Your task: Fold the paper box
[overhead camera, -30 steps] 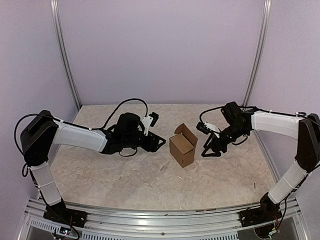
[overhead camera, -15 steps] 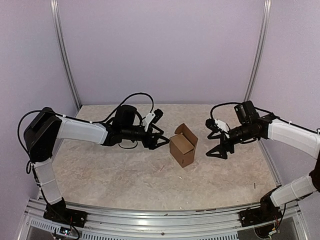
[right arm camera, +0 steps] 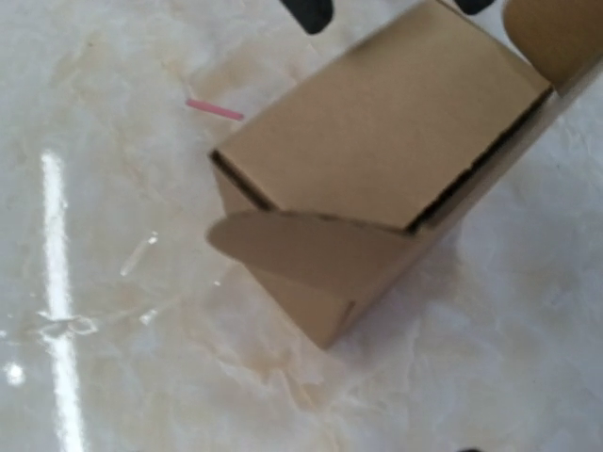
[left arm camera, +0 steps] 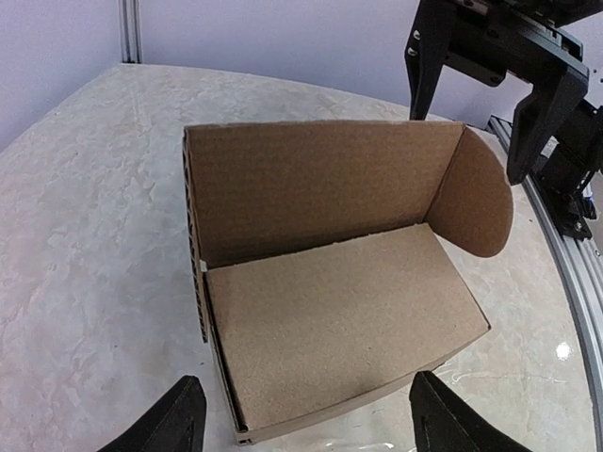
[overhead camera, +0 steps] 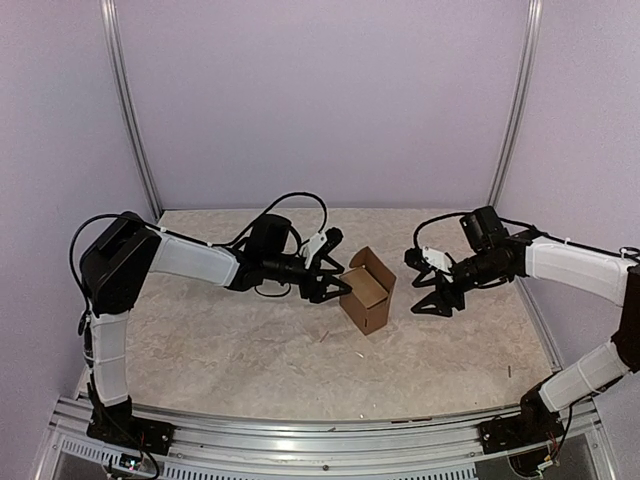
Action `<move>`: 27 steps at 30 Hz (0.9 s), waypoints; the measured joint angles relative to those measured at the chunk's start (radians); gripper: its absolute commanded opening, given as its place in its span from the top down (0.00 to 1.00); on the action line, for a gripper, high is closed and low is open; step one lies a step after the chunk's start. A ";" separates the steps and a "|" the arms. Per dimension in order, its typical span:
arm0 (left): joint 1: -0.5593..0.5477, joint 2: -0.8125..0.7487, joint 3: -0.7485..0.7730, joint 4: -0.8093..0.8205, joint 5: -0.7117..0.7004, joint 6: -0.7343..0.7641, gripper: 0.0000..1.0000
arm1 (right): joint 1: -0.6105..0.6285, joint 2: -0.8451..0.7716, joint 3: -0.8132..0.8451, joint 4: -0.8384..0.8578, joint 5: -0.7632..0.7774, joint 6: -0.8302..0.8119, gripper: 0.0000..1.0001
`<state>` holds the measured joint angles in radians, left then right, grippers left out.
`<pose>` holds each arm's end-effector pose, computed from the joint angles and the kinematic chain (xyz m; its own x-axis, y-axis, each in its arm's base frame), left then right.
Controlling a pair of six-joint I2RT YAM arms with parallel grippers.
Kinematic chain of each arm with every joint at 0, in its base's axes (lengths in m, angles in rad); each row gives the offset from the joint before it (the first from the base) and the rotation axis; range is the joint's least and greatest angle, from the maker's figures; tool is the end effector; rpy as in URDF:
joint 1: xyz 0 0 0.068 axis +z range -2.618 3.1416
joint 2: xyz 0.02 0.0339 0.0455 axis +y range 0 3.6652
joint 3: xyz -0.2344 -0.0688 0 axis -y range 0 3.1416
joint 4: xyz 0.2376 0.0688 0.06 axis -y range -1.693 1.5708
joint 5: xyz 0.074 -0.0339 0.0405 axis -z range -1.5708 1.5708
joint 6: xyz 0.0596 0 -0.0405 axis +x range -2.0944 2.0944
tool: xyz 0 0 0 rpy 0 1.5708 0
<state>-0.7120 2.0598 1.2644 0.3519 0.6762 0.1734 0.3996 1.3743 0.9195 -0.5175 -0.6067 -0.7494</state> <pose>0.3149 -0.3210 0.1410 -0.1582 0.3143 -0.9360 0.9795 0.1695 -0.1087 0.2478 0.1415 0.1913 -0.1379 -0.6657 -0.7333 -0.9691 0.2436 -0.0389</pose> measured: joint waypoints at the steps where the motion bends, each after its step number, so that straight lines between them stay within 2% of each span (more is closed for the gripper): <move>1: 0.000 0.007 0.005 0.001 0.005 0.002 0.29 | 0.000 0.007 0.002 0.004 0.005 0.003 0.34; 6: -0.020 0.020 0.006 -0.001 0.014 0.014 0.31 | 0.006 0.029 0.027 0.024 0.014 0.008 0.36; 13: -0.113 0.012 -0.029 0.014 -0.025 0.019 0.33 | 0.026 0.043 0.033 0.036 0.022 0.005 0.39; 21: -0.171 -0.080 -0.167 0.040 -0.103 -0.009 0.33 | 0.026 0.043 0.034 -0.029 0.018 -0.068 0.39; 27: -0.188 -0.169 -0.213 0.003 -0.192 -0.052 0.32 | 0.026 0.039 0.034 -0.053 0.002 -0.099 0.39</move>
<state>-0.9001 1.8912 1.0515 0.3553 0.4847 0.1211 0.4259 1.4132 0.9531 -0.5701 -0.6052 -0.8482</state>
